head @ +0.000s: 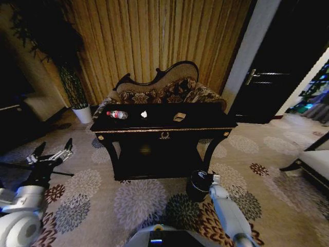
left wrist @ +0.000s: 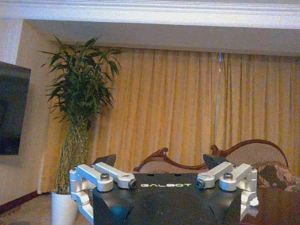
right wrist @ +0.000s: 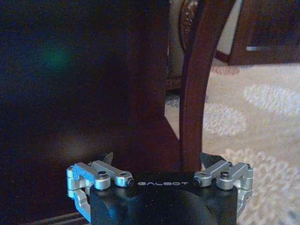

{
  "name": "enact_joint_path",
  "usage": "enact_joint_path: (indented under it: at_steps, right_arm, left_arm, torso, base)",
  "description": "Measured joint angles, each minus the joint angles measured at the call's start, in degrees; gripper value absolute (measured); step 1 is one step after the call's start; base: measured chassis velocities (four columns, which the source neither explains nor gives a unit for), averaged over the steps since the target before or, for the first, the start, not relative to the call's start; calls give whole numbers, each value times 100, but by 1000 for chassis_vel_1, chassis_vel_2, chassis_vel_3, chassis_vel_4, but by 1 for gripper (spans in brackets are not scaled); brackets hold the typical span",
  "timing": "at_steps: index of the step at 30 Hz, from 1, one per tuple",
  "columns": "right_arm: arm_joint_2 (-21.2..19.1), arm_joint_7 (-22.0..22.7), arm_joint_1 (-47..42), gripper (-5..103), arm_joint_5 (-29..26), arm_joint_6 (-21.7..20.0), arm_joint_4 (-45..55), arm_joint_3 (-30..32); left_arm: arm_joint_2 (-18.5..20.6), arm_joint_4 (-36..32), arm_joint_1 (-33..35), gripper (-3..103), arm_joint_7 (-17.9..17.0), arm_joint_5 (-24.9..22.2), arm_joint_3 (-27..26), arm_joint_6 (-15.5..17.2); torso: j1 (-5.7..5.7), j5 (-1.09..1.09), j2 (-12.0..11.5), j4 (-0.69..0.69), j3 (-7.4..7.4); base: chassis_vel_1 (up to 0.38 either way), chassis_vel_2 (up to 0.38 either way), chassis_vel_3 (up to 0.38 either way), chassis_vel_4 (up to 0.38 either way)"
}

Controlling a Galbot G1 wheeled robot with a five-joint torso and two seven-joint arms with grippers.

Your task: Move to the front of the table and place the trash on the table into the trash bin.

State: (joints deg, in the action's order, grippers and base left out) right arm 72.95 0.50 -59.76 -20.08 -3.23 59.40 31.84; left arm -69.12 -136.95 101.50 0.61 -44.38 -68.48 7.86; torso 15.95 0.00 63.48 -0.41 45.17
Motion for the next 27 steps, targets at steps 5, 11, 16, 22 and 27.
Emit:
enact_joint_path:
  at_steps: [5,11,16,22,27]
  right_arm:
    - [-220,-112,-325,100,-848,-177,835,55]
    - [-601,-180,-694,100,-1166,-183,1991,234]
    - [-846,-223,-942,100,-1201,-159,3131,390]
    - [-1006,-3,-1303,100,-1372,-484,4579,464]
    - [-1009,146,-1549,100,-1394,-675,5533,507]
  left_arm:
    - [3,18,-5,100,-2,-7,-23,-3]
    - [-2,44,-27,100,-7,-8,-31,-5]
    - [-10,38,-68,100,-12,0,41,-5]
    - [-9,21,-84,100,-24,8,68,1]
    - [-17,15,-74,100,-27,7,22,5]
  torso:
    - [0,0,0,1,0]
    - [0,-1,0,-1,0]
    - [0,-1,0,1,0]
    - [0,-1,0,0,0]
    - [0,-1,0,0,0]
  base:
    - [0,0,0,0]
    - [0,0,0,0]
    - [0,0,0,0]
    - [0,0,0,0]
    - [0,0,0,0]
